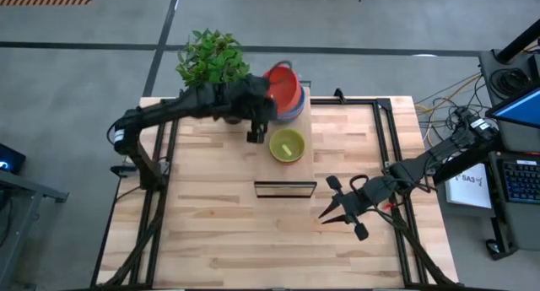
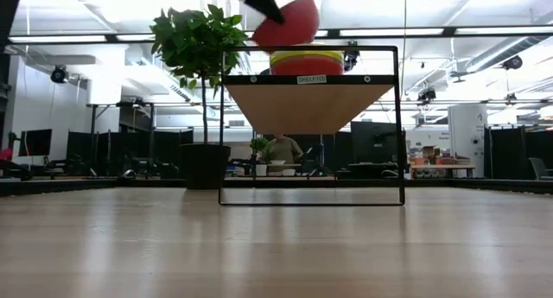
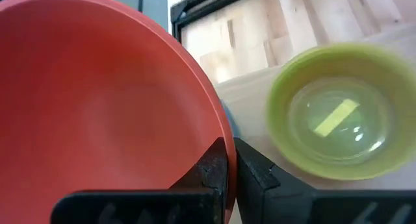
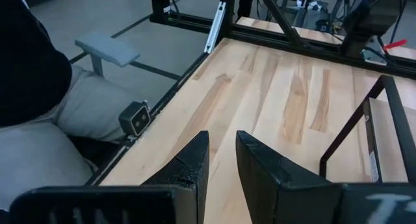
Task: Place and stack bowls onto a shelf
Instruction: Stack the orange bowl into the blue bowl on the shelf
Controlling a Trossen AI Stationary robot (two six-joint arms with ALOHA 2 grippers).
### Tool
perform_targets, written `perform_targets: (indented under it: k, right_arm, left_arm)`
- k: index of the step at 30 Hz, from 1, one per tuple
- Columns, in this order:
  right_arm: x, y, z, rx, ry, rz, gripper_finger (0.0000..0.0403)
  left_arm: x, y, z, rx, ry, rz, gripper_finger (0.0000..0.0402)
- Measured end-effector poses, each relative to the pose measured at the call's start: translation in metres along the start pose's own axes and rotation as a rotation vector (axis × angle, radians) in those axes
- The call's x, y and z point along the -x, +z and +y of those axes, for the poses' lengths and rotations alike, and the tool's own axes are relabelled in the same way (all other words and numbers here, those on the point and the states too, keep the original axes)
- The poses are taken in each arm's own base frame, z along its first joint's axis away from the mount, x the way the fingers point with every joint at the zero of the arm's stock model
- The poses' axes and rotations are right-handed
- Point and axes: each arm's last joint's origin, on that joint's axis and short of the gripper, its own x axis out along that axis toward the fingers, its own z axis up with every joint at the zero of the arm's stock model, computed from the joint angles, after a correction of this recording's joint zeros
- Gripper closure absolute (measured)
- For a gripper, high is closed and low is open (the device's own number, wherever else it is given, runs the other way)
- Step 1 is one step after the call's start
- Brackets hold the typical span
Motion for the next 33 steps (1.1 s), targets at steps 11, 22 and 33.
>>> perform_targets:
  k: [11, 22, 33]
  right_arm:
    - [-0.006, -0.007, 0.000, -0.026, -0.004, 0.033, 0.0335]
    - [-0.006, -0.007, -0.001, -0.016, -0.018, 0.033, 0.0335]
    - [-0.009, -0.012, -0.002, 0.062, -0.036, -0.071, 0.0335]
  left_arm:
    - [-0.039, -0.022, 0.022, 0.031, -0.022, 0.086, 0.0401]
    - [-0.038, -0.021, 0.022, 0.003, -0.021, 0.084, 0.0317]
    - [0.019, -0.020, 0.018, 0.188, -0.114, 0.011, 0.0258]
